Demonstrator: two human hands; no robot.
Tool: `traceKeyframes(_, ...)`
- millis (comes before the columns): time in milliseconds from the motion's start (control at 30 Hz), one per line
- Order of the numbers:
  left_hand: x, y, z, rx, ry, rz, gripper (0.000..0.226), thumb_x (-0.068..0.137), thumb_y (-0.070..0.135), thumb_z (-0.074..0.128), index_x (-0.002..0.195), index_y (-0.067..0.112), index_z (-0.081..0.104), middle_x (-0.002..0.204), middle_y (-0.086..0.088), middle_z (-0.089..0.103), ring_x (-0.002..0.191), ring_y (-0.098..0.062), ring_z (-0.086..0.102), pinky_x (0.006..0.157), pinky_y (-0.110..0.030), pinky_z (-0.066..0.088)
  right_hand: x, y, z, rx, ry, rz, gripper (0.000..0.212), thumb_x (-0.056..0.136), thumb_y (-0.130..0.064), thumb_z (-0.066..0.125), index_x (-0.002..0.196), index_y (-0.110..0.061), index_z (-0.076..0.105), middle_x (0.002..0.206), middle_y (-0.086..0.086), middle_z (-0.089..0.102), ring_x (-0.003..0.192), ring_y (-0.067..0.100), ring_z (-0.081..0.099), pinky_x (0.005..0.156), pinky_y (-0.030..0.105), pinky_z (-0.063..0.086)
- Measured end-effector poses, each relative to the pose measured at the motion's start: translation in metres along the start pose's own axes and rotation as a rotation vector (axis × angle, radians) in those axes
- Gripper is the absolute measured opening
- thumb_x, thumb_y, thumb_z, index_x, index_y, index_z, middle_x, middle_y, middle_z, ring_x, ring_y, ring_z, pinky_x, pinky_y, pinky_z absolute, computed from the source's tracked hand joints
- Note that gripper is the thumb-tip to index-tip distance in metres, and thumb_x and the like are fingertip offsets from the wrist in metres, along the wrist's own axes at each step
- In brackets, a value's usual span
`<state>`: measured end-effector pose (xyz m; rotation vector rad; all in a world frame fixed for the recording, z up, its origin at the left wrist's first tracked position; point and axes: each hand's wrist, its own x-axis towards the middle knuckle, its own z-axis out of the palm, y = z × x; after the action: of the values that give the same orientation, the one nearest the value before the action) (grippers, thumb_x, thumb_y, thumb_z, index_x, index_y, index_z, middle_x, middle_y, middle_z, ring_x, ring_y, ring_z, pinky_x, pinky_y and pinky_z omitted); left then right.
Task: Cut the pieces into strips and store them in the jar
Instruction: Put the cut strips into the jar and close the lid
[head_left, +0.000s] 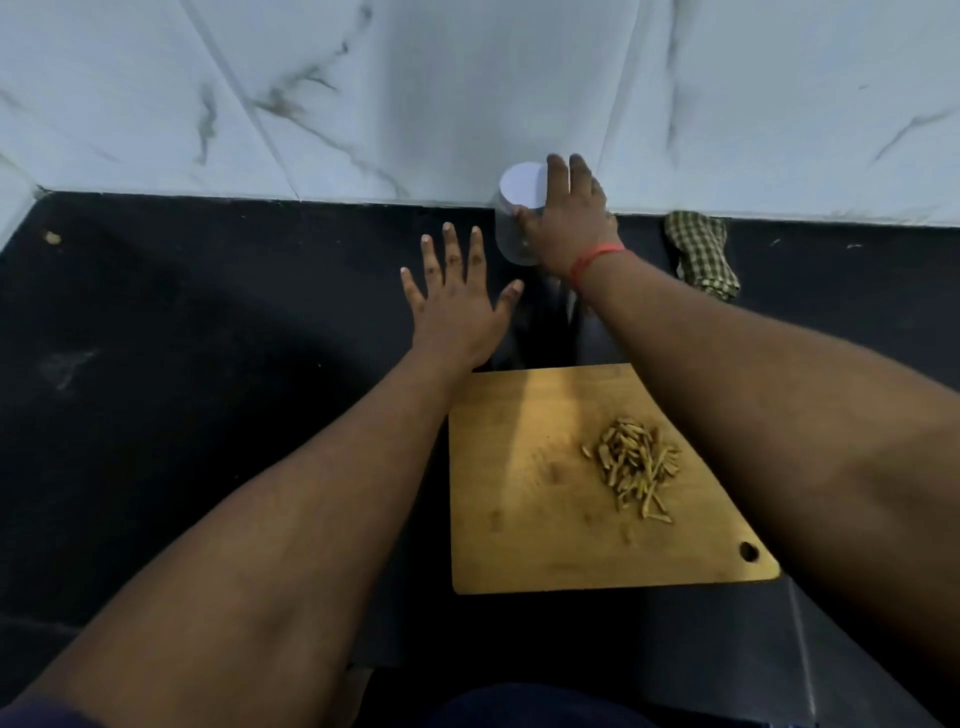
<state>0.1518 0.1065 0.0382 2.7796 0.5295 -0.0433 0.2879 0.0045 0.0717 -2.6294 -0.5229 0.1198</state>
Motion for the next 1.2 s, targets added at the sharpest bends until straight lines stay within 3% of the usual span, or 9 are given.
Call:
traceKeyframes(67, 0.003, -0.004, 0.000, -0.023, -0.006, -0.006, 0.081, 0.100, 0.068, 0.019, 0.159, 0.023, -0.012, 0.165, -0.007, -0.024, 0.150, -0.032, -0.027, 0.119, -0.063, -0.012, 0.018, -0.007, 0.000, -0.048, -0.037, -0.009, 0.074, 0.094, -0.054, 0.045, 0.153, -0.022, 0.016, 0.161, 0.008, 0.009, 0.145, 0.034, 0.017, 0.112, 0.057, 0.028)
traceKeyframes(267, 0.006, -0.013, 0.007, -0.074, -0.015, -0.008, 0.080, 0.101, 0.066, 0.023, 0.160, 0.023, -0.010, 0.167, -0.009, -0.019, 0.151, -0.032, -0.023, 0.119, -0.063, -0.009, 0.032, -0.012, 0.004, -0.159, -0.070, -0.097, 0.062, 0.089, -0.042, 0.055, 0.140, -0.013, 0.033, 0.140, 0.017, 0.036, 0.123, 0.042, 0.042, 0.098, 0.053, 0.043)
traceKeyframes(467, -0.007, -0.012, 0.016, -0.189, 0.032, 0.028, 0.084, 0.100, 0.065, 0.029, 0.160, 0.020, -0.008, 0.168, -0.009, -0.015, 0.153, -0.029, -0.018, 0.121, -0.060, -0.007, -0.012, 0.002, -0.007, -0.070, 0.037, -0.068, 0.064, 0.084, -0.051, 0.057, 0.131, -0.011, 0.041, 0.129, 0.016, 0.042, 0.115, 0.038, 0.045, 0.097, 0.044, 0.042)
traceKeyframes(700, -0.058, 0.016, 0.036, -0.284, 0.132, 0.184, 0.101, 0.088, 0.072, 0.044, 0.161, 0.015, 0.005, 0.169, -0.007, 0.004, 0.156, -0.023, 0.001, 0.124, -0.057, 0.001, -0.111, 0.020, -0.018, 0.090, 0.025, -0.003, 0.069, 0.082, -0.055, 0.063, 0.133, -0.012, 0.044, 0.126, 0.016, 0.047, 0.119, 0.035, 0.045, 0.104, 0.040, 0.036)
traceKeyframes(833, -0.099, 0.019, 0.052, -0.336, 0.202, 0.119, 0.101, 0.085, 0.071, 0.047, 0.160, 0.012, 0.014, 0.168, -0.007, 0.014, 0.155, -0.023, 0.012, 0.124, -0.057, 0.007, -0.156, 0.026, -0.012, 0.145, 0.018, -0.012, 0.065, 0.084, -0.058, 0.060, 0.132, -0.015, 0.045, 0.124, 0.013, 0.047, 0.118, 0.033, 0.045, 0.102, 0.038, 0.037)
traceKeyframes(1000, -0.130, 0.010, 0.069, -0.359, 0.086, 0.014, 0.109, 0.081, 0.077, 0.050, 0.161, 0.019, 0.003, 0.169, -0.003, 0.004, 0.156, -0.021, 0.002, 0.124, -0.056, 0.007, -0.179, 0.022, -0.012, 0.032, 0.023, -0.157, 0.070, 0.080, -0.064, 0.052, 0.134, -0.019, 0.045, 0.123, 0.009, 0.048, 0.112, 0.031, 0.047, 0.095, 0.040, 0.043)
traceKeyframes(1067, -0.135, 0.011, 0.067, -0.361, 0.088, 0.000, 0.110, 0.082, 0.071, 0.060, 0.161, 0.021, 0.001, 0.169, -0.001, 0.005, 0.156, -0.019, 0.001, 0.125, -0.054, 0.003, -0.185, 0.021, -0.011, 0.043, 0.005, -0.212, 0.069, 0.082, -0.061, 0.054, 0.136, -0.019, 0.044, 0.124, 0.009, 0.046, 0.111, 0.030, 0.046, 0.095, 0.039, 0.044)
traceKeyframes(1200, -0.143, 0.023, 0.058, -0.499, 0.080, -0.041, 0.102, 0.084, 0.052, 0.073, 0.159, 0.021, 0.010, 0.158, 0.004, 0.035, 0.145, -0.009, 0.032, 0.125, -0.053, -0.004, -0.190, 0.020, -0.012, 0.028, -0.044, -0.254, 0.069, 0.085, -0.059, 0.054, 0.141, -0.021, 0.039, 0.131, 0.009, 0.040, 0.115, 0.030, 0.043, 0.097, 0.041, 0.045)
